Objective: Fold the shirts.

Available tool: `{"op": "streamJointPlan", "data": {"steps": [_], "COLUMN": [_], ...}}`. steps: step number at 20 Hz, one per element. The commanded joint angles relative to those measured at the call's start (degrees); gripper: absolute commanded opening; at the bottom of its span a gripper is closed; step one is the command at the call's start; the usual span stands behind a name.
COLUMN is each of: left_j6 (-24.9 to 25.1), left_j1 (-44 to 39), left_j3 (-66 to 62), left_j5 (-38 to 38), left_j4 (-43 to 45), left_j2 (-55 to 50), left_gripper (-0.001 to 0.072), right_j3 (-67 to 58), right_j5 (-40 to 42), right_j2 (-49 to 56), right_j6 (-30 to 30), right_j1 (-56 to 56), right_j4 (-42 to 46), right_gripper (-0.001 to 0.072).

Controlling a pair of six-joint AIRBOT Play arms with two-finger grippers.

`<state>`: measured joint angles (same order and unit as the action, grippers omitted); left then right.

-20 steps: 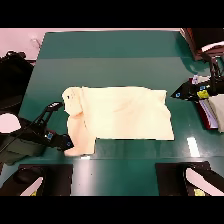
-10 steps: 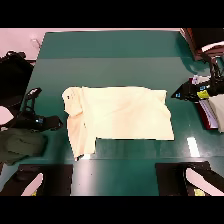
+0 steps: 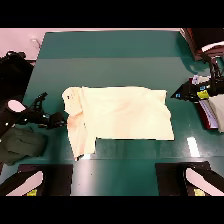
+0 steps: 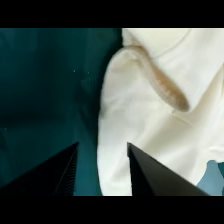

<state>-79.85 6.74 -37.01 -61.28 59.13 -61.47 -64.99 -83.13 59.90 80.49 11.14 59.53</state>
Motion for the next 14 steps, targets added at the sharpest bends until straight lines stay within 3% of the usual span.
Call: {"op": "streamJointPlan", "data": {"steps": [1,4,5,6,7,9,10,11,14], "left_j6": [0.15,-2.49,-2.6,-2.62,-2.62,-2.38,-1.29,0.33,2.05], "left_j1": [-3.87,-4.85,-4.85,-4.85,-4.85,-4.87,-4.87,-4.85,-4.85], "left_j3": [0.17,0.15,0.11,0.0,0.0,0.04,0.04,-0.15,-2.05], "left_j5": [5.81,7.76,7.89,8.17,8.61,8.09,7.32,5.81,1.33], "left_j4": [-1.29,-1.05,-0.79,-0.68,-0.72,-2.45,-3.45,-3.85,-2.32], "left_j2": [-3.76,-4.83,-4.76,-4.76,-4.76,-4.76,-4.76,-4.7,-3.13], "left_gripper": [0.0365,0.0367,0.0395,0.0517,0.0511,0.032,0.0113,0.0025,0.0024], "right_j3": [-0.02,-0.02,-0.02,-0.02,-0.02,-0.02,-0.02,0.02,3.32], "right_j5": [-0.02,-0.9,-1.11,-1.11,-1.11,-1.11,-1.44,-2.82,-5.4], "right_j2": [0.0,0.0,0.0,0.0,0.0,0.0,0.0,0.0,-0.02], "right_j6": [0.0,0.0,0.0,0.0,0.0,-0.02,-0.44,-1.84,-2.19], "right_j1": [0.0,0.0,0.0,0.0,0.0,0.0,0.0,0.13,4.2], "right_j4": [0.0,0.02,0.04,0.02,0.02,0.07,0.2,0.59,6.78], "right_gripper": [0.043,0.043,0.043,0.043,0.043,0.043,0.043,0.043,0.043]}}
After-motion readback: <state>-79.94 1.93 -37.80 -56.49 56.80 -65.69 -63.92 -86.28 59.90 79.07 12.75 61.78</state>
